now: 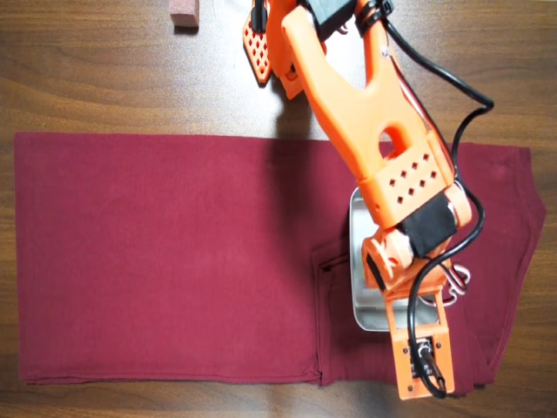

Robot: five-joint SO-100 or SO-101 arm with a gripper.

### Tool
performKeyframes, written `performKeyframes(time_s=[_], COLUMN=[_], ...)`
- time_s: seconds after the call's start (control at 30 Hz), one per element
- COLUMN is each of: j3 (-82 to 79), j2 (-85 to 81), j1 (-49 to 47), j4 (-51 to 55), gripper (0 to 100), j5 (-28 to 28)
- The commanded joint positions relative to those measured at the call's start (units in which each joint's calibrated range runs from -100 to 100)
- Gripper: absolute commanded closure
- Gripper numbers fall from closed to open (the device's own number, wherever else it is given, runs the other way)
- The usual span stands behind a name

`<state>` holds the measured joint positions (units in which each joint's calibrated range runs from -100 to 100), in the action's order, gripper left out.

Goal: Grab the cube

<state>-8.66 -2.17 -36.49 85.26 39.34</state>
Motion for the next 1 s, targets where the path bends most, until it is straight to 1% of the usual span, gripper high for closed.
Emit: performKeyframes(time_s=[0.0,0.07,0.2,0.27,0.3,0.33,0.37,0.4,0.43,0.47,0.5,0.53,0.57,0.6,0.67,0.77,0.83,0.9,0.97], j3=[2.42,2.42,2.42,2.42,2.42,2.42,2.42,2.42,1.69,0.60,-7.50,-20.16,-25.89,-28.44,-41.55,-55.11,-61.49,-69.68,-77.33], j2=[-0.71,-0.80,-1.96,-3.73,-4.35,-4.89,-5.60,-6.40,-8.44,-11.37,-17.40,-25.04,-28.68,-30.63,-38.18,-48.21,-53.53,-60.99,-69.16], j1=[1.08,1.75,3.00,4.34,4.92,5.49,6.07,6.64,7.70,9.24,11.54,14.42,17.20,19.98,23.73,26.99,28.62,30.35,31.98], j4=[0.91,0.82,0.73,0.54,1.09,0.73,0.08,1.37,1.65,-0.56,-14.21,-34.96,-44.18,-46.12,-56.81,-64.28,-65.11,-63.91,-59.30], gripper=[60,54,52,52,55,70,93,100,100,100,100,100,100,100,100,100,100,100,100], j5=[0.98,1.71,1.27,0.24,0.24,0.00,0.29,3.03,5.03,5.32,6.06,7.52,7.33,6.35,6.15,6.59,7.08,8.21,8.60])
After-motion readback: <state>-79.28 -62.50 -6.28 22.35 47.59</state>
